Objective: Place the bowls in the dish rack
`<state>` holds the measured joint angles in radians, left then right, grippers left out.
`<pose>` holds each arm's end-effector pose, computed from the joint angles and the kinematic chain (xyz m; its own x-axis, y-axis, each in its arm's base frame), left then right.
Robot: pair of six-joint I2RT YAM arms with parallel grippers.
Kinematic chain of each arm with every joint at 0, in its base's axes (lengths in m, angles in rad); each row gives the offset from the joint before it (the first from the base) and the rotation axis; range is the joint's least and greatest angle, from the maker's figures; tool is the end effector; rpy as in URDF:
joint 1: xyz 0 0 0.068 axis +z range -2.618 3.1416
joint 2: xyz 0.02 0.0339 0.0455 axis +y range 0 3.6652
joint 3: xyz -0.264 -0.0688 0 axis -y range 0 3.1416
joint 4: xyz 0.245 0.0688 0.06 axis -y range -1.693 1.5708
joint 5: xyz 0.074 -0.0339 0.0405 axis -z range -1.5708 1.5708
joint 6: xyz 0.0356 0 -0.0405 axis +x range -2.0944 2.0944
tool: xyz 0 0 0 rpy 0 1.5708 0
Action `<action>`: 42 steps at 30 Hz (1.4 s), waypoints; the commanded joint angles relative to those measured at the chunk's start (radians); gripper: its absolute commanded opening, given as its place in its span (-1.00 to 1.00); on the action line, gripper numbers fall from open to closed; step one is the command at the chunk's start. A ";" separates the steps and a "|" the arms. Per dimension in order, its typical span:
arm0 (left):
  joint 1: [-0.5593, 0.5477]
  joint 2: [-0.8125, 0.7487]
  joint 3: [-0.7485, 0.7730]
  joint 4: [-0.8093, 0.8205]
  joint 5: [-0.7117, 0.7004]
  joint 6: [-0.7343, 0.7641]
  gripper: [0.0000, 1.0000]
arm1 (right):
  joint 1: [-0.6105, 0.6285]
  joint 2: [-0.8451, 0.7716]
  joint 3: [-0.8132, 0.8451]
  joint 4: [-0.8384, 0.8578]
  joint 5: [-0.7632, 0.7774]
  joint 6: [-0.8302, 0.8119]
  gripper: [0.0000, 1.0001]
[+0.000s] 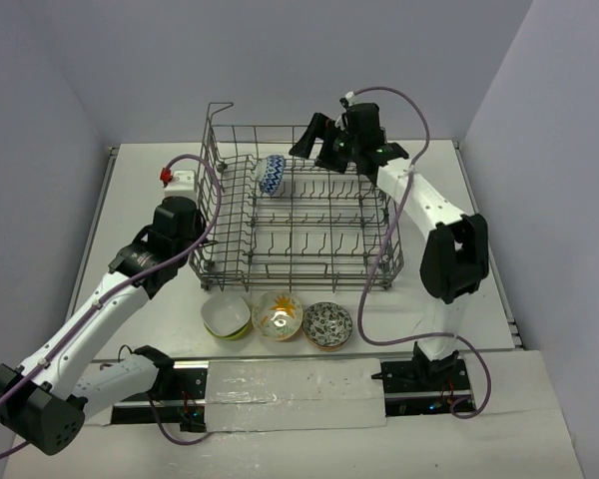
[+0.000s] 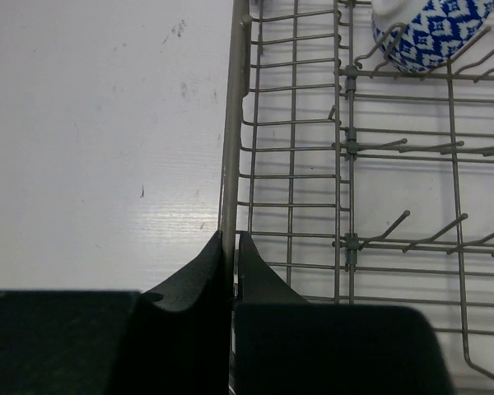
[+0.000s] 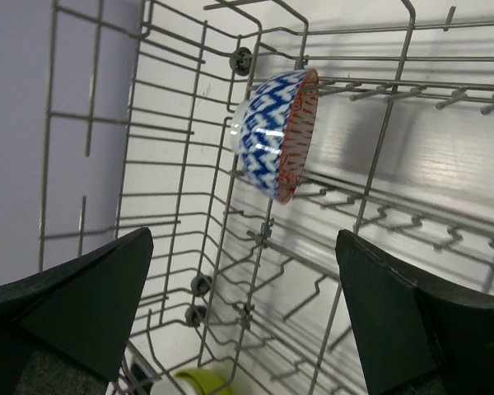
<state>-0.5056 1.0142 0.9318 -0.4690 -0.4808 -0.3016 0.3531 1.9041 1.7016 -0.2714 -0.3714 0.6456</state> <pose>0.2001 -0.0919 0.3220 -0.4628 -0.0448 -0.8853 -0.0552 0.9982 -0.0217 0.4213 0.1690 0.3236 -0.7182 0.3328 -0.6111 -0.2418 0.7041 0.6677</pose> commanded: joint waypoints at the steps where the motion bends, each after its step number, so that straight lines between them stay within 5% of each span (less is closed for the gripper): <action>1: -0.013 0.017 0.022 -0.036 0.053 -0.010 -0.93 | 0.003 -0.160 -0.013 -0.093 0.023 -0.128 1.00; 7: -0.013 0.012 0.022 -0.039 0.030 -0.007 -1.00 | 0.064 -0.344 -0.080 -0.252 0.089 -0.277 1.00; 12: -0.011 0.000 0.018 -0.045 -0.008 -0.011 -1.00 | 0.210 -0.589 -0.290 -0.307 0.179 -0.368 1.00; 16: -0.011 -0.020 -0.004 -0.033 -0.074 -0.008 -1.00 | 0.351 -0.799 -0.501 -0.311 0.264 -0.373 1.00; 24: -0.008 -0.037 -0.014 -0.028 -0.101 -0.008 -0.99 | 0.466 -1.086 -0.648 -0.459 0.298 -0.320 0.86; 29: -0.008 -0.035 -0.016 -0.028 -0.113 -0.010 -1.00 | 0.604 -1.085 -0.753 -0.511 0.336 -0.265 0.56; 34: -0.005 -0.025 -0.014 -0.030 -0.124 -0.010 -0.99 | 0.789 -1.038 -0.847 -0.497 0.370 -0.215 0.52; 42: -0.001 -0.022 -0.016 -0.031 -0.128 -0.011 -1.00 | 0.912 -0.887 -0.866 -0.457 0.371 -0.201 0.52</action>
<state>-0.5217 0.9985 0.9249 -0.4740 -0.4911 -0.3267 1.2404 0.9901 0.8200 -0.7601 -0.0257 0.4290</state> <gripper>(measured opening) 0.116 0.761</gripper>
